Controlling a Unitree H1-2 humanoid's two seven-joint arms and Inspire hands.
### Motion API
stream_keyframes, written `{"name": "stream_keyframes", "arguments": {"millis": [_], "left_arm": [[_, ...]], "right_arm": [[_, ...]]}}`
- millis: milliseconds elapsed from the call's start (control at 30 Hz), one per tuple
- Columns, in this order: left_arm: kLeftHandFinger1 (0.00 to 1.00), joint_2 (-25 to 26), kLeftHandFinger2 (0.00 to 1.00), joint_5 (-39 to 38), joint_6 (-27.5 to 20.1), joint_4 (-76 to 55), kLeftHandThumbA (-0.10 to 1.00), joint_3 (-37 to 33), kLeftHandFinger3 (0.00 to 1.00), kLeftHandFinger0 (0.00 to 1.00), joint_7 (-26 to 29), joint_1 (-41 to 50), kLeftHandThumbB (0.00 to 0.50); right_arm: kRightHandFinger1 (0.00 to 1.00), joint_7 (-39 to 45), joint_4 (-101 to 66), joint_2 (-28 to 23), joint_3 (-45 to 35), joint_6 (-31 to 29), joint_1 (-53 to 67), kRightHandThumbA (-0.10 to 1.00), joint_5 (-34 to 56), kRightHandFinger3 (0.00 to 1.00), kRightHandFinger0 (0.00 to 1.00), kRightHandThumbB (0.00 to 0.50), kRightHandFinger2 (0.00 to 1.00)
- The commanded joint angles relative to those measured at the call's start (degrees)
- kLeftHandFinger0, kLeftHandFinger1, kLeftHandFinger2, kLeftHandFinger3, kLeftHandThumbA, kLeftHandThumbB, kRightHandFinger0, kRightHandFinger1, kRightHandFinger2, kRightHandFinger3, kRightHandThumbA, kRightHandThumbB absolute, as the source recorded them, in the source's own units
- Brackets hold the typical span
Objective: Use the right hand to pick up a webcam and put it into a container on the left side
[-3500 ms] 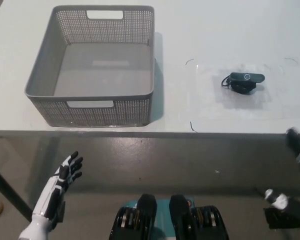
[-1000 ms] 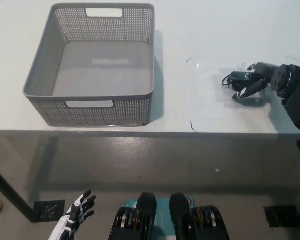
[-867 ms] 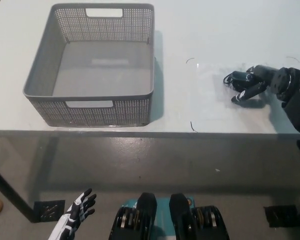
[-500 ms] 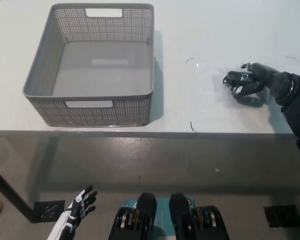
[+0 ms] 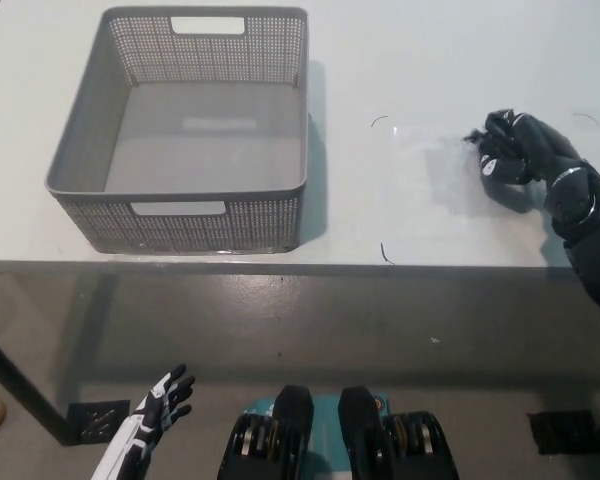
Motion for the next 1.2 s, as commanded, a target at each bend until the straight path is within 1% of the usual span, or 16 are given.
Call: {"name": "stream_keyframes", "arguments": {"millis": [0, 100, 167, 200, 267, 367, 400, 433, 467, 567, 633, 767, 833, 967, 1033, 1167], "left_arm": [[1.00, 0.70, 1.00, 0.87, -2.41, -0.05, 1.00, 0.23, 1.00, 1.00, -0.17, -0.73, 0.107], [1.00, 0.62, 1.00, 0.63, -2.40, -0.04, 1.00, 0.32, 1.00, 1.00, -0.23, -0.78, 0.107], [1.00, 0.56, 1.00, 0.66, -2.07, -0.24, 1.00, 0.39, 1.00, 1.00, -0.13, -0.59, 0.110], [1.00, 0.56, 1.00, 0.69, -2.01, -0.46, 1.00, 0.39, 1.00, 1.00, -0.13, -0.53, 0.102], [1.00, 0.62, 1.00, 0.78, -2.14, -0.38, 1.00, 0.39, 1.00, 1.00, -0.15, -0.50, 0.094], [1.00, 0.58, 1.00, 0.75, -1.94, -0.41, 1.00, 0.45, 1.00, 1.00, -0.14, -0.49, 0.100], [1.00, 0.52, 1.00, 0.73, -1.88, -0.49, 1.00, 0.47, 1.00, 1.00, -0.10, -0.41, 0.100], [1.00, 0.49, 1.00, 0.76, -1.97, -0.48, 1.00, 0.48, 1.00, 1.00, -0.06, -0.37, 0.100], [1.00, 0.51, 1.00, 0.58, -2.05, -0.36, 1.00, 0.49, 1.00, 1.00, -0.17, -0.36, 0.094], [1.00, 0.51, 1.00, 0.71, -2.05, -0.15, 1.00, 0.43, 1.00, 1.00, -0.18, -0.49, 0.094], [1.00, 0.45, 1.00, 1.35, -2.52, 0.10, 1.00, 0.31, 1.00, 1.00, 0.07, -0.44, 0.096], [1.00, 0.44, 1.00, 1.60, -2.43, -0.16, 1.00, 0.25, 1.00, 1.00, 0.12, -0.46, 0.100], [1.00, 0.51, 1.00, 1.59, -2.10, -0.37, 1.00, 0.23, 1.00, 1.00, 0.01, -0.69, 0.106], [1.00, 0.51, 1.00, 0.96, -1.80, -0.39, 1.00, 0.15, 1.00, 1.00, -0.45, -0.92, 0.135], [1.00, 0.52, 1.00, 0.90, -2.42, -0.15, 1.00, 0.05, 1.00, 1.00, -0.62, -1.02, 0.128], [1.00, 0.46, 1.00, 0.77, -2.49, 0.08, 1.00, -0.16, 1.00, 1.00, -0.90, -1.25, 0.130]], "right_arm": [[0.45, -5.76, -0.79, -1.57, -2.22, -4.73, -4.02, -0.10, 2.37, 0.93, 0.01, 0.160, 0.86], [0.39, -8.07, -1.72, -2.15, -2.92, -7.30, -4.96, -0.10, 2.39, 0.78, 0.00, 0.179, 0.78], [0.35, -10.26, -2.92, -2.63, -2.93, -8.40, -6.36, -0.10, 1.64, 0.75, 0.00, 0.164, 0.75], [0.40, -10.04, -3.28, -2.72, -3.82, -8.90, -6.87, -0.10, 2.47, 0.75, 0.00, 0.165, 0.80], [0.43, -8.92, -4.36, -3.04, -5.11, -8.43, -8.41, -0.10, 3.75, 0.83, 0.00, 0.145, 0.84], [0.42, -7.87, -8.14, -3.63, -7.82, -8.18, -11.09, -0.10, 5.16, 0.82, 0.00, 0.165, 0.83], [0.33, -7.89, -9.51, -3.65, -8.26, -7.63, -11.74, -0.10, 5.16, 0.81, 0.00, 0.164, 0.68], [0.28, -7.33, -11.53, -3.58, -8.90, -7.18, -12.59, -0.10, 5.23, 0.81, 0.00, 0.161, 0.64], [0.31, -6.53, -14.10, -3.17, -9.65, -6.00, -13.24, -0.10, 5.78, 0.87, 0.00, 0.150, 0.72], [0.42, -4.91, -20.60, -2.49, -10.43, -3.54, -13.12, -0.10, 5.90, 0.92, 0.00, 0.146, 0.85], [0.44, -3.14, -28.08, -1.29, -10.52, -1.42, -13.00, -0.10, 5.83, 0.92, 0.00, 0.168, 0.85], [0.42, -1.15, -36.17, 1.46, -9.68, 1.53, -13.25, -0.10, 5.57, 0.92, 0.00, 0.141, 0.84], [0.40, 0.06, -40.22, 3.92, -8.83, 3.35, -13.75, -0.10, 5.25, 0.91, 0.00, 0.154, 0.83], [0.37, 1.02, -43.34, 7.55, -6.71, 3.52, -14.25, -0.10, 3.51, 0.90, 0.00, 0.162, 0.79], [0.32, 0.84, -43.61, 9.71, -5.63, 3.12, -14.32, -0.10, 2.80, 0.86, 0.00, 0.168, 0.74], [0.31, 0.46, -42.63, 13.42, -3.57, 3.12, -14.91, -0.10, 1.60, 0.85, 0.00, 0.171, 0.73]]}}
